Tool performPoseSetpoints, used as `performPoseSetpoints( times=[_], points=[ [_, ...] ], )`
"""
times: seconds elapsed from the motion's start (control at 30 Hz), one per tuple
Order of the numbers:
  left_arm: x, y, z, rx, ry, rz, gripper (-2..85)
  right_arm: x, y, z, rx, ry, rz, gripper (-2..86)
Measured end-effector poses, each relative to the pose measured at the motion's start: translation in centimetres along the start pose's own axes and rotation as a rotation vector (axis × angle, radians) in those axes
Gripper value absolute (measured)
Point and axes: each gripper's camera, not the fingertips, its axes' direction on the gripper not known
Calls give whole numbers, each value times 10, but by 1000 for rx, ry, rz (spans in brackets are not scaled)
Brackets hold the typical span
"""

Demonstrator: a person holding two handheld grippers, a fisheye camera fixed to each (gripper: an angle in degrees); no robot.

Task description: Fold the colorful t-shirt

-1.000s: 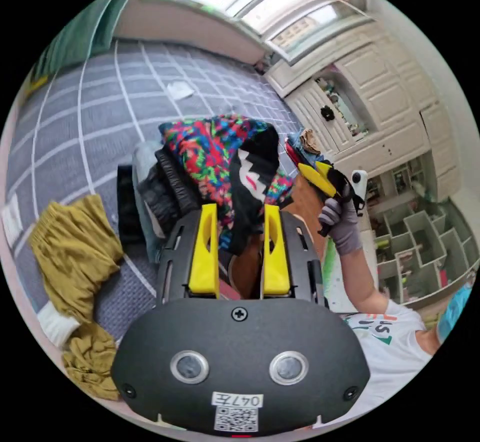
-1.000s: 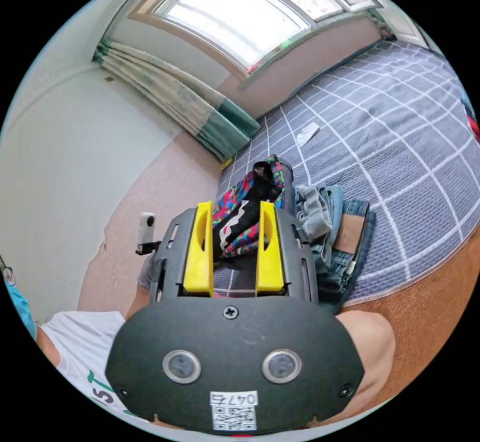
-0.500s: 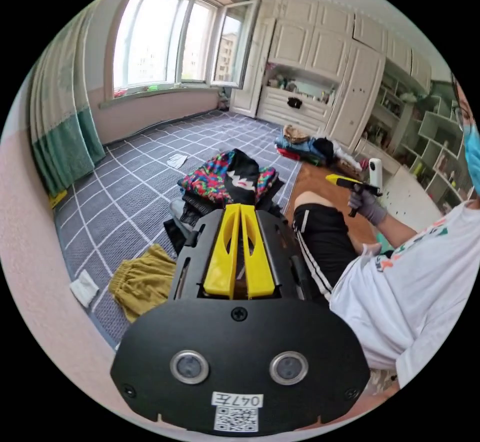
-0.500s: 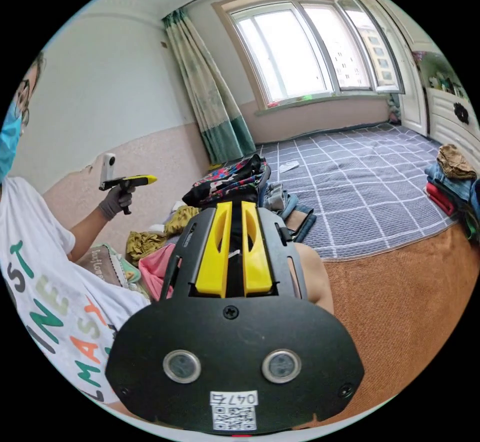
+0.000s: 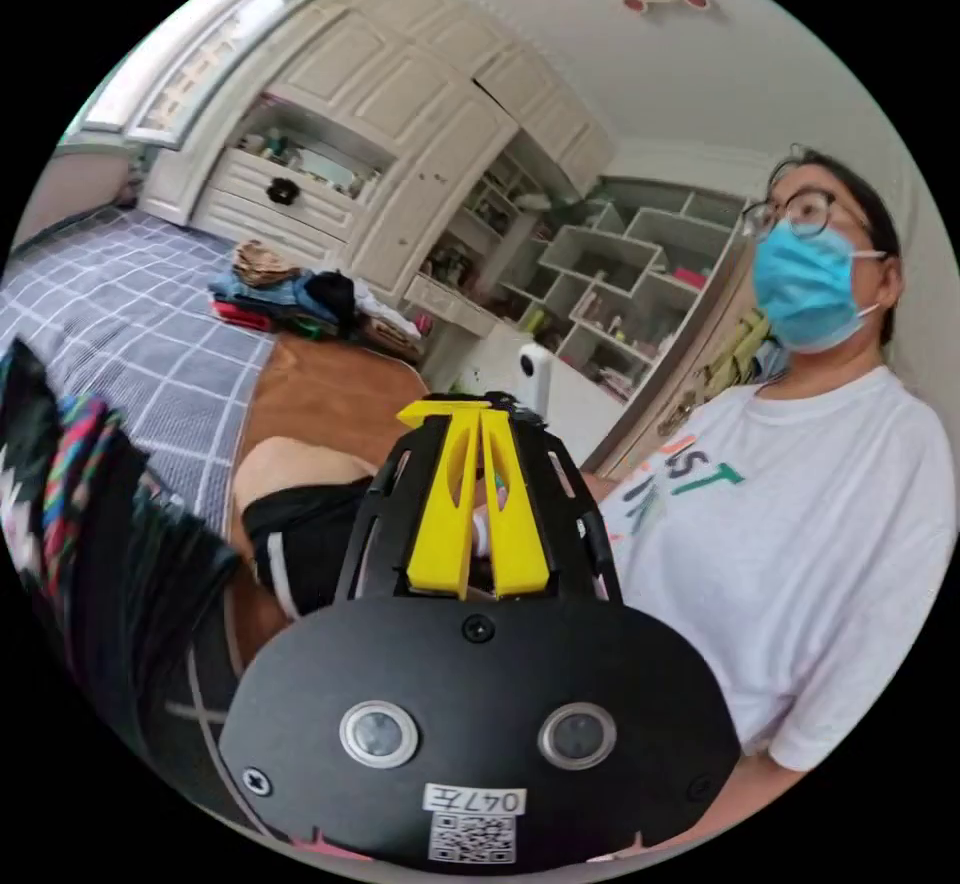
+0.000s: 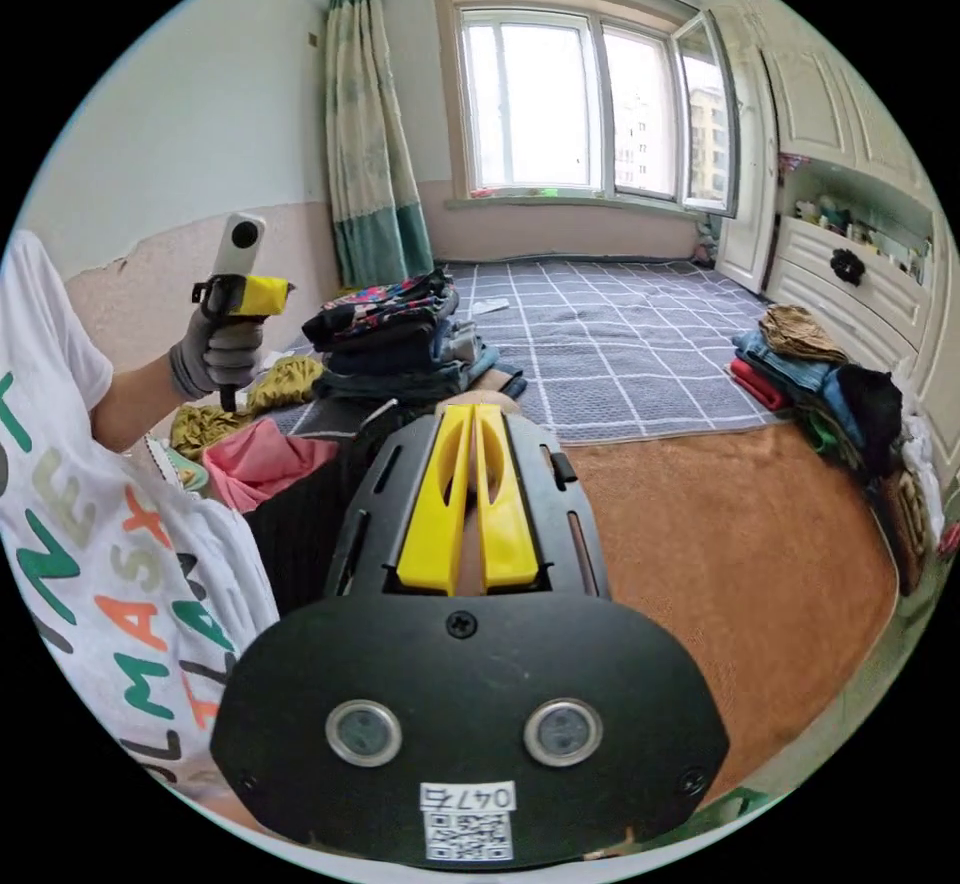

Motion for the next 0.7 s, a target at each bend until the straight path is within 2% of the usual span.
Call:
performPoseSetpoints(
  times=[0.17,0.3,0.37,0.47,0.6,0.7],
  points=[
    [-28,-99,214,-98,88,169,-10,27,65,-58,-95,216,130,-12],
    [-43,-159,346,-198,77,270,-10,45,116,-83,-176,239,270,-12],
    [-52,-185,427,-265,15,358,-10,50,144,-92,-218,251,350,-12],
    [-82,-202,514,-302,-41,397,-10,56,166,-98,-250,265,434,-11],
    [-158,-191,591,-300,-85,301,-10,80,175,-96,-258,244,527,-10],
    [-214,-156,640,-411,-219,300,-10,110,171,-91,-241,231,582,-11]
  ],
)
